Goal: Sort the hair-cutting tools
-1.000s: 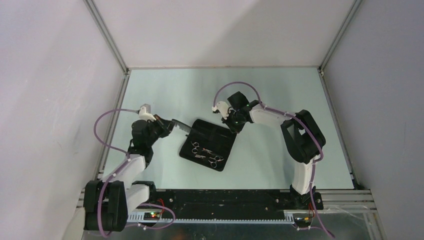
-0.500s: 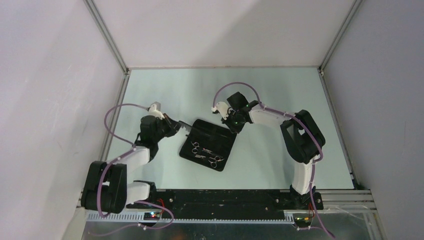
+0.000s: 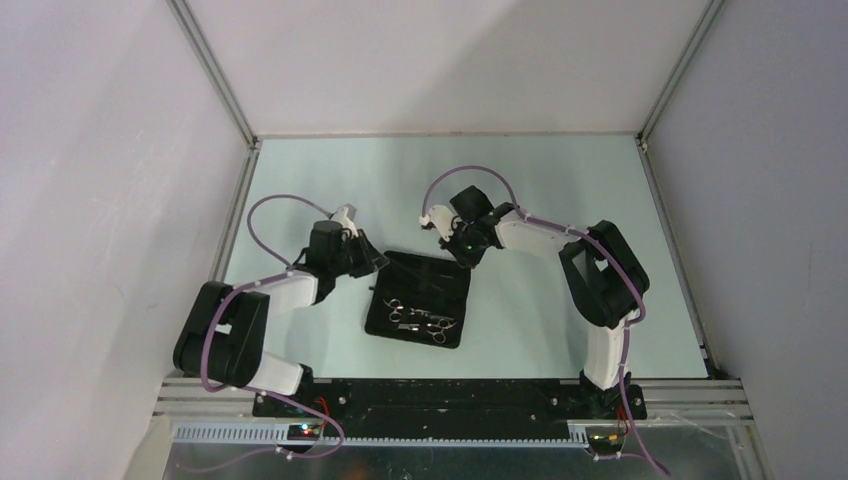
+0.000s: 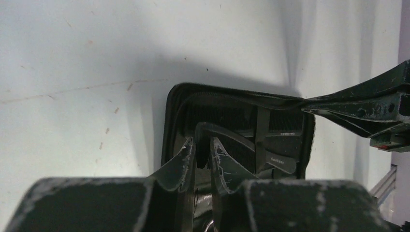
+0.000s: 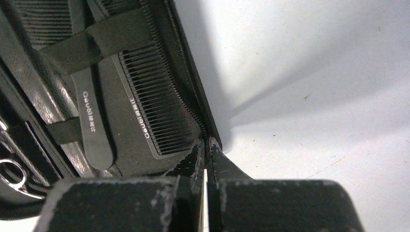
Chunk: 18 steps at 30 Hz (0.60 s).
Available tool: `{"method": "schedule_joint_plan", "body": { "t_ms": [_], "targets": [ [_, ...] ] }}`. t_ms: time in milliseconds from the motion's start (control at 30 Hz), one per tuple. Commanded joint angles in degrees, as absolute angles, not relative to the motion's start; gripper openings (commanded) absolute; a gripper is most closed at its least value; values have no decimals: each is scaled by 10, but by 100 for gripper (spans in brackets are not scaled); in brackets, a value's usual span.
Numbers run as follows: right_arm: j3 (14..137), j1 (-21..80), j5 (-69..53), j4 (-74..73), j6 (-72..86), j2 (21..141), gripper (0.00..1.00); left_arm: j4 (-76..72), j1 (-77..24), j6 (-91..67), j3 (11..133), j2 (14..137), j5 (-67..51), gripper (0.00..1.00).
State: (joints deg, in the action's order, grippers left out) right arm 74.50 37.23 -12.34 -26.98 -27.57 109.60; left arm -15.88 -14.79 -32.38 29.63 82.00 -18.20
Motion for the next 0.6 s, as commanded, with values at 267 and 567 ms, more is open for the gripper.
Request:
{"method": "schedule_joint_plan", "body": {
  "t_ms": [267,567],
  "targets": [
    [744,376,-114,-239,-259,1075,0,-323,-262,-605,192,777,-22,18],
    [719,359,-112,-222,-234,1050,0,-256,-323,-664,153,666,106,38]
  ]
}}
